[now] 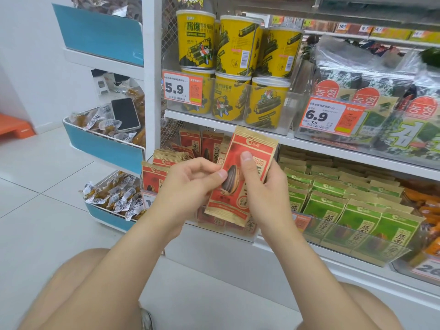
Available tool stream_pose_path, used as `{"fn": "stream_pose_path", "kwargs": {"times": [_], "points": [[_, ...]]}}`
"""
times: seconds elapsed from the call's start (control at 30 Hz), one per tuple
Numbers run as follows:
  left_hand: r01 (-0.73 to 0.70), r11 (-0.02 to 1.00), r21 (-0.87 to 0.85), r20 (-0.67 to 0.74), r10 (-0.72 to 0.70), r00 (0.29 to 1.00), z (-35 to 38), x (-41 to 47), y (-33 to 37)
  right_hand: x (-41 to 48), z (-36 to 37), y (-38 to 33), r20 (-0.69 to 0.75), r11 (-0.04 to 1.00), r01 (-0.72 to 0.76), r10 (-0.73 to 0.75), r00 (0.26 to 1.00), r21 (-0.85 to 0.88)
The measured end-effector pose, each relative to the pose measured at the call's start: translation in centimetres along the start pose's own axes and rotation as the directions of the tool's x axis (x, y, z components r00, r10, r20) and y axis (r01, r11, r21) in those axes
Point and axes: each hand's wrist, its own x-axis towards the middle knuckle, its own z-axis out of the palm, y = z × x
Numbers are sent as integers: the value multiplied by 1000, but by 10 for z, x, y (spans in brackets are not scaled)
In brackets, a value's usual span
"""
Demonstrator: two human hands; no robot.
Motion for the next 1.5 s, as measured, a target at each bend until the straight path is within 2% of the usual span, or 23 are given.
{"fn": "stream_pose_path", "kwargs": {"times": [0.1, 0.3, 0.37, 0.43, 0.47, 0.5, 0.57, 0.63, 0.77, 0.83, 0.93, 1.0, 1.03, 1.1, 1.17, 1.2, 1.3, 1.4, 1.5], "points": [[108, 986, -126, 25, -106, 994, 0, 2, 0, -2, 0, -2, 32, 997, 29, -31, 999, 71], [-14, 1000, -21, -77, 12, 997, 4, 0, 0, 8, -20, -13, 183, 983, -137, 113, 977, 121], [-131, 971, 201, -107, 155, 982, 2, 4, -3, 12, -22, -13, 177, 990, -100, 81, 981, 102], [-222, 831, 510, -118, 323, 939, -1, 7, -6, 10, -20, -12, 190, 998, -34, 22, 981, 59], [-235, 769, 595, -117, 372, 921, -2, 8, -7, 9, -19, -11, 194, 999, -21, 12, 981, 46], [-245, 749, 615, -119, 395, 911, -4, 10, -7, 7, -18, -13, 202, 999, -35, 27, 979, 37], [-260, 757, 599, -131, 414, 901, -10, 14, -8, 8, -17, -17, 244, 988, -149, 137, 960, 33], [-284, 720, 633, -114, 450, 886, -14, 17, -7, 12, -16, -19, 263, 970, -243, 238, 935, -16], [-328, 647, 688, -50, 494, 868, -24, 24, -2, 14, 0, -14, 232, 982, -135, 163, 959, -133], [-358, 630, 689, -21, 511, 859, -27, 28, 0, 15, 7, -14, 228, 982, -152, 175, 958, -116], [-435, 585, 685, 21, 580, 814, -30, 33, 5, 19, 19, -17, 188, 958, -286, 281, 941, 1], [-464, 565, 683, 58, 591, 805, -36, 41, 7, 25, 24, -16, 135, 944, -329, 323, 937, 19], [-451, 580, 678, 57, 571, 819, -41, 47, 6, 31, 23, -13, 74, 957, -289, 288, 955, 3], [-362, 636, 682, -15, 507, 862, -57, 60, 3, 44, 16, -11, -90, 985, -92, 79, 993, -147], [-247, 670, 700, -94, 429, 898, -73, 69, 0, 58, 8, -12, -190, 942, 105, -172, 967, -319], [-206, 669, 714, -102, 391, 915, -79, 71, -1, 64, 7, -12, -201, 924, 159, -239, 950, -348], [-159, 628, 762, -35, 285, 958, -85, 74, -3, 81, 15, -8, -124, 882, 221, -296, 947, -416], [-152, 540, 828, 52, 197, 979, -84, 78, -8, 84, 32, -7, 28, 801, 277, -310, 950, -531], [-133, 438, 889, 91, 117, 989, -84, 83, -13, 82, 52, -6, 207, 729, 373, -311, 928, -575]]}}
